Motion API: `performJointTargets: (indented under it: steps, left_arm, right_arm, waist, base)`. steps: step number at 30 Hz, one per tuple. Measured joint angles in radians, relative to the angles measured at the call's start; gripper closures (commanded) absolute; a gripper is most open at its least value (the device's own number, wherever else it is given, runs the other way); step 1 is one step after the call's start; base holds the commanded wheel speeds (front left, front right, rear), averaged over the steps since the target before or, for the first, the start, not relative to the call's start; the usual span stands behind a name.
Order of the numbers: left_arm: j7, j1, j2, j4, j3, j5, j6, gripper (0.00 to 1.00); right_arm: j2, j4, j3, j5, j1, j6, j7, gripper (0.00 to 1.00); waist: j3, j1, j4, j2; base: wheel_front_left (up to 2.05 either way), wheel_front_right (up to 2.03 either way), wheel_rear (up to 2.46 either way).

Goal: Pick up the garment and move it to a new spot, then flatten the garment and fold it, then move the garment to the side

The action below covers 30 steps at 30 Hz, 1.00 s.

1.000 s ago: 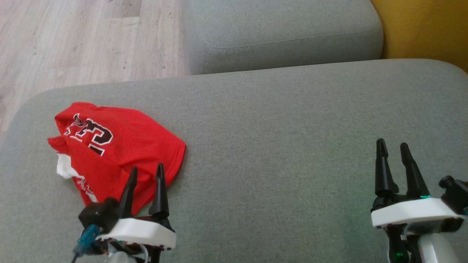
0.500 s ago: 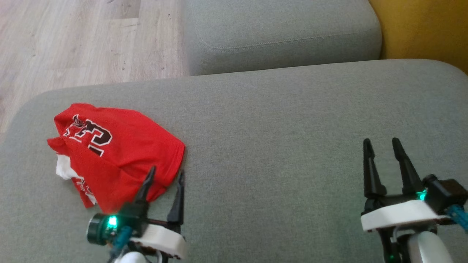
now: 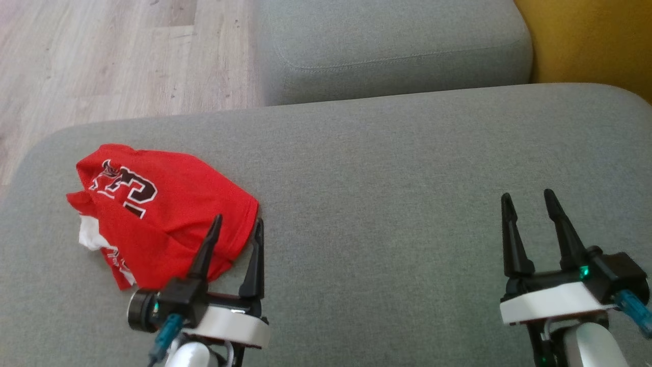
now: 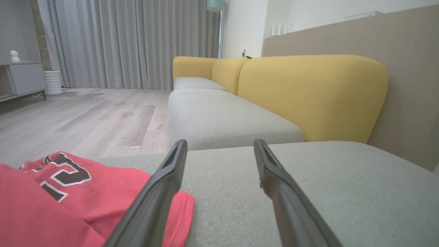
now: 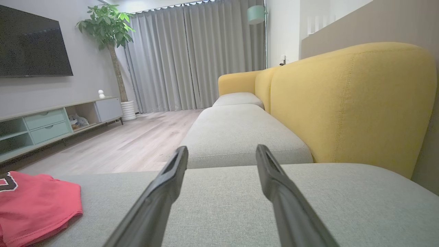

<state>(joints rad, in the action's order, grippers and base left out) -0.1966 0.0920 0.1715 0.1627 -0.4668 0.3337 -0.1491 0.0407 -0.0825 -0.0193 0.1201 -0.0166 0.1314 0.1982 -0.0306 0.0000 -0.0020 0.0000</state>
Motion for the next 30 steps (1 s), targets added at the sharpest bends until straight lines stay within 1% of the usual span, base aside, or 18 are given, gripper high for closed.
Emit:
performJointTargets:
  steps: [3,8,12,19,22,30]
  left_arm:
    - [-0.009,-0.011,-0.009,-0.011,0.021,0.025,0.028,0.0]
    - [-0.024,-0.053,-0.023,-0.006,0.042,0.024,0.065,0.0]
    - [-0.034,-0.061,-0.028,0.026,0.042,-0.012,0.094,0.0]
    - [-0.053,-0.061,-0.047,0.065,0.039,-0.081,0.116,0.0]
    - [-0.053,-0.061,-0.055,0.075,0.041,-0.088,0.127,0.0]
    - [-0.053,-0.061,-0.062,0.101,0.054,-0.098,0.141,0.0]
  right_arm:
    - [0.0,0.0,0.005,0.025,-0.003,0.0,0.009,0.0]
    - [0.0,-0.02,0.012,0.077,-0.026,0.0,0.022,0.0]
    - [0.0,-0.051,0.006,0.08,-0.036,0.0,0.032,0.0]
    - [0.0,-0.068,-0.01,0.031,-0.036,0.0,0.051,0.0]
    - [0.0,-0.073,-0.013,0.029,-0.036,0.0,0.053,0.0]
    - [0.0,-0.081,-0.015,0.03,-0.036,0.0,0.053,0.0]
  waist:
    - [-0.001,0.0,0.001,0.0]
    - [-0.003,0.0,0.003,0.0]
    - [-0.006,-0.0001,0.008,0.0]
    - [-0.011,0.0,0.014,0.0]
    - [-0.012,0.0,0.015,0.0]
    - [-0.014,0.0,0.011,0.0]
  base:
    - [0.0,0.0,0.0]
    - [0.0,0.0,0.0]
    - [0.0,0.0,0.0]
    - [0.0,0.0,0.0]
    - [0.0,0.0,0.0]
    - [0.0,0.0,0.0]
